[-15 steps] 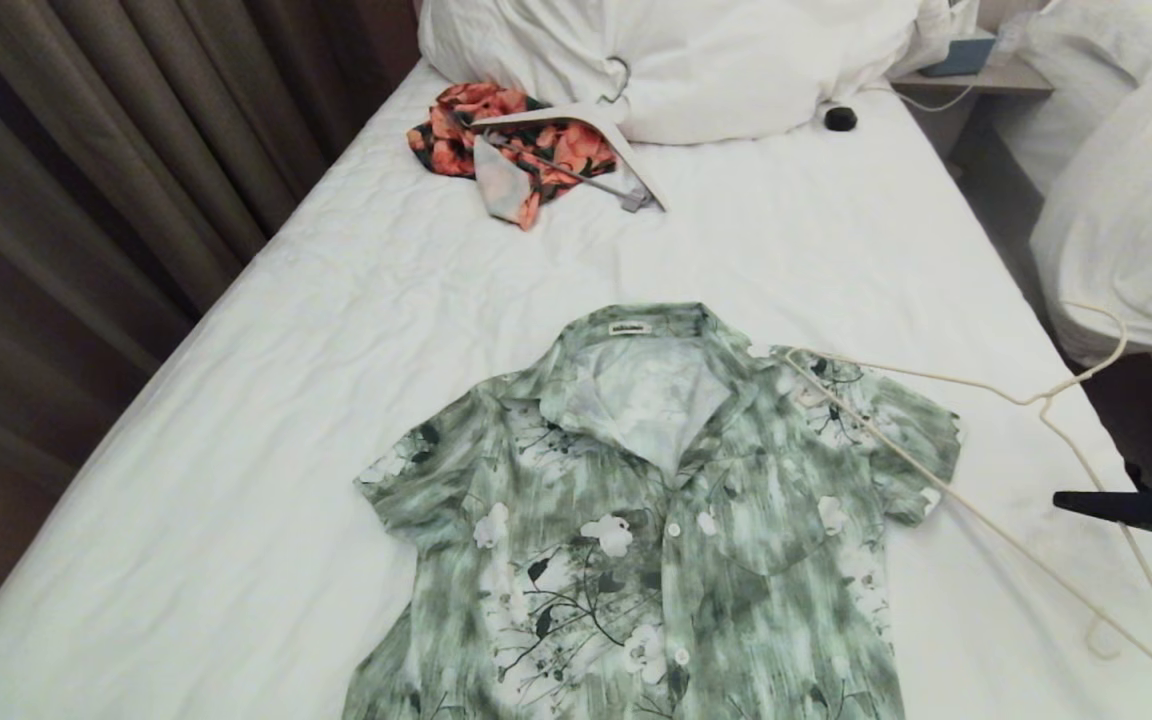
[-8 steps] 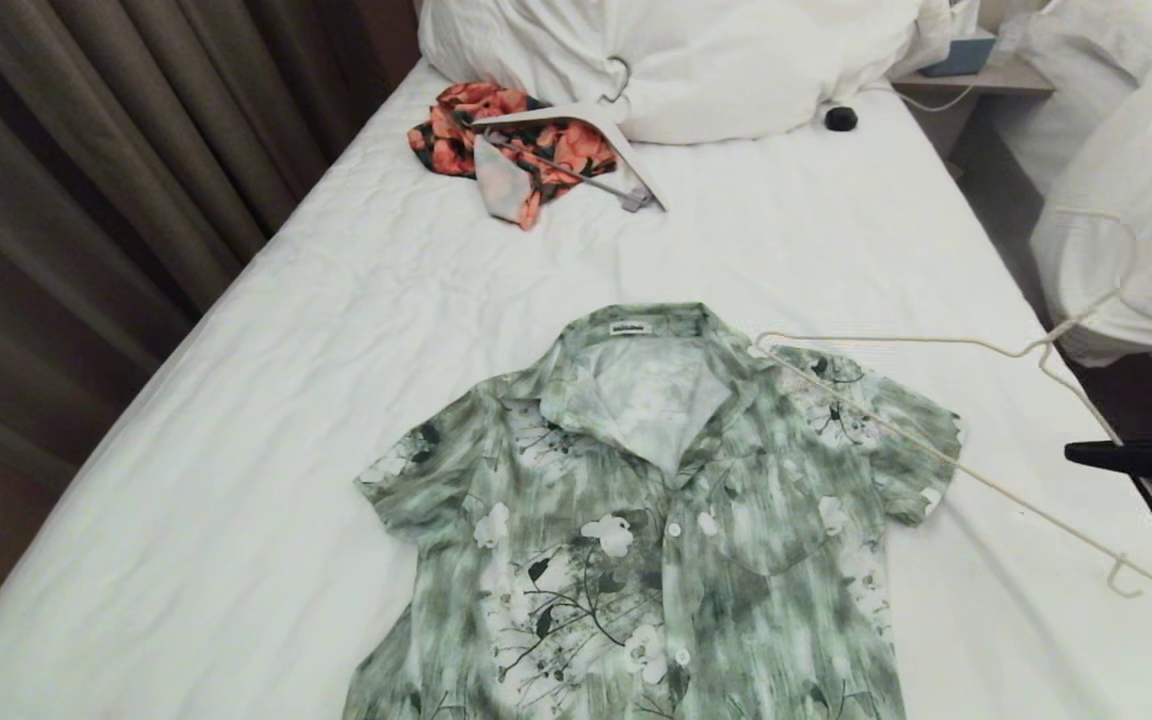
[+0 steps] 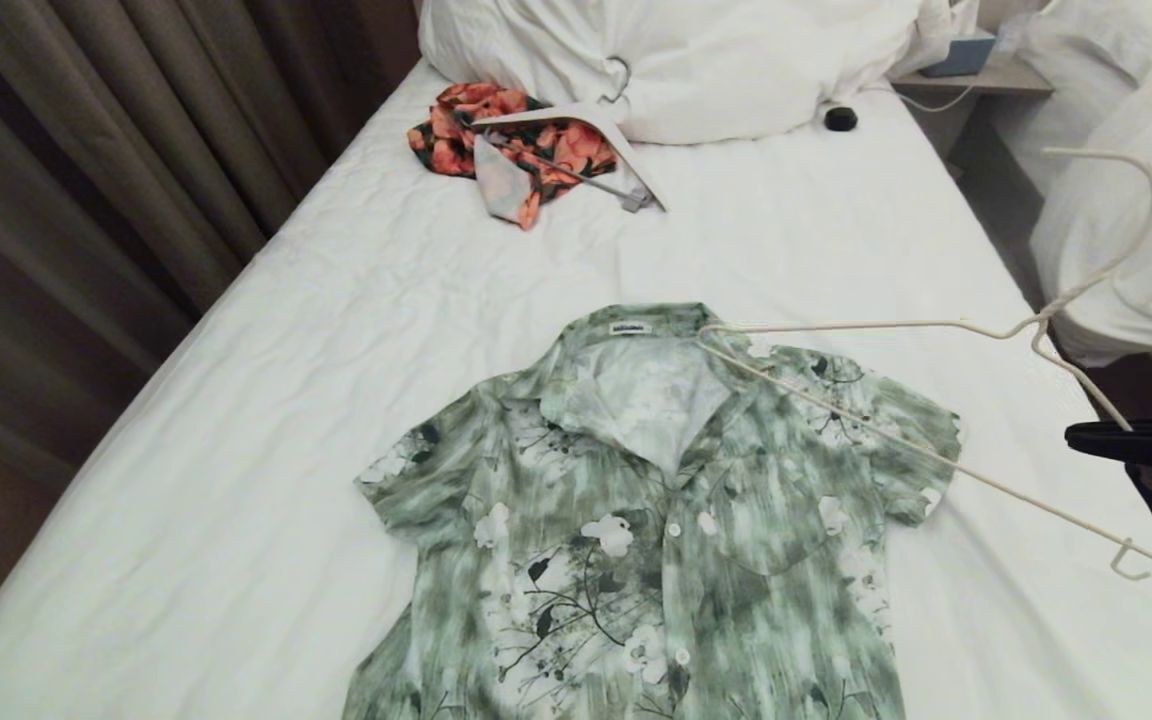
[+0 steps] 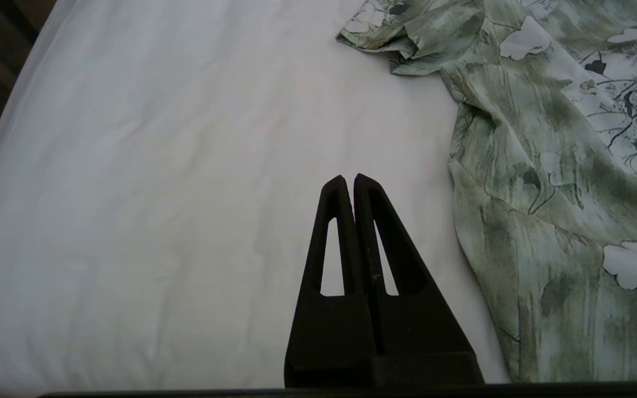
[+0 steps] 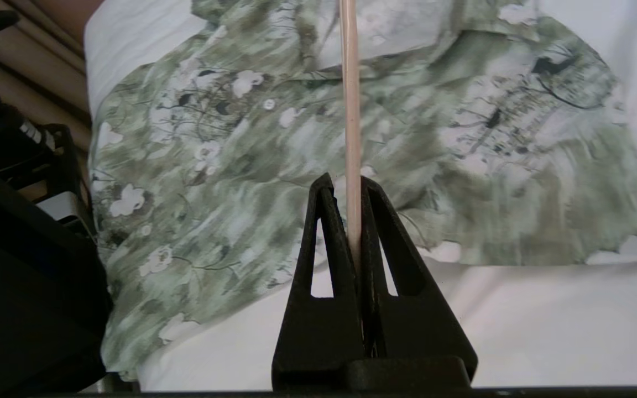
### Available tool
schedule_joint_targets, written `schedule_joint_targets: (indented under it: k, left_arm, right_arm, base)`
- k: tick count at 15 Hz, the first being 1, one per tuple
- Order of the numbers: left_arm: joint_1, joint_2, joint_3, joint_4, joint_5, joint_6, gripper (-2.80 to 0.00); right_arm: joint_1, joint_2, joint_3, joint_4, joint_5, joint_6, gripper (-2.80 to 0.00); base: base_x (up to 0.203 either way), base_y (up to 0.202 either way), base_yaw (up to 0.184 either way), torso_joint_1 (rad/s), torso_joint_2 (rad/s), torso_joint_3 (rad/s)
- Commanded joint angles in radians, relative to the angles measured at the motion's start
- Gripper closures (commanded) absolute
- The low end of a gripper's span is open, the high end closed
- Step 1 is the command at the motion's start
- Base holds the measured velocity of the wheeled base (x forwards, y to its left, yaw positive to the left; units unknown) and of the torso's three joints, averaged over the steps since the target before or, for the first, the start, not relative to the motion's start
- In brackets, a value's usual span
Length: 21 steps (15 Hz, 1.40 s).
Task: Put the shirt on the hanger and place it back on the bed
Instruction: Lift the shirt and hanger
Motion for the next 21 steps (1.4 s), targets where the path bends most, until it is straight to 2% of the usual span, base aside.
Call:
schedule_joint_targets:
  k: [1,4,6,8,11,14,16,21]
  left_arm:
    - [0.0,0.001,0.0,0.0,-0.001,-0.001,0.0]
    - [0.0,0.001,0.001,-0.001,0.006,-0.004,0.0]
    - [0.0,0.0,-0.016,-0.001,-0.007,0.062,0.0]
    - [0.0,0.034,-0.076,0.007,-0.084,0.058,0.0]
    - [-0.005,0.258,-0.099,-0.028,-0.161,0.05,0.0]
    - [-0.014,0.611,-0.105,-0.23,-0.253,-0.011,0.0]
    - [-0.037,0.88,-0.115,-0.392,-0.29,-0.046,0.0]
    - [-0.175,1.498,-0.231,-0.854,-0.316,-0.194,0.0]
  right_arm:
    - [0.015,-0.031,0.0,0.002,0.009,-0.005,0.0]
    - [0.052,-0.063,-0.024,0.002,0.018,0.0,0.0]
    - [0.051,-0.063,-0.055,0.003,0.055,0.006,0.0]
    - [0.012,-0.063,-0.059,0.003,0.11,0.006,0.0]
    - [-0.04,-0.058,-0.061,0.003,0.156,0.007,0.0]
    - [-0.042,-0.03,-0.079,0.003,0.162,0.006,0.0]
    - [-0.019,-0.004,-0.102,0.003,0.166,0.007,0.0]
    - [0.101,0.064,-0.14,0.002,0.169,0.007,0.0]
  base:
    - [0.0,0.0,0.0,0.0,0.0,0.0]
    - [0.0,0.0,0.0,0.0,0.0,0.0]
    - [0.0,0.0,0.0,0.0,0.0,0.0]
    - [0.0,0.0,0.0,0.0,0.0,0.0]
    - [0.0,0.0,0.0,0.0,0.0,0.0]
    - [0.0,0.0,0.0,0.0,0.0,0.0]
    - [0.0,0.0,0.0,0.0,0.0,0.0]
    - [0.0,0.0,0.0,0.0,0.0,0.0]
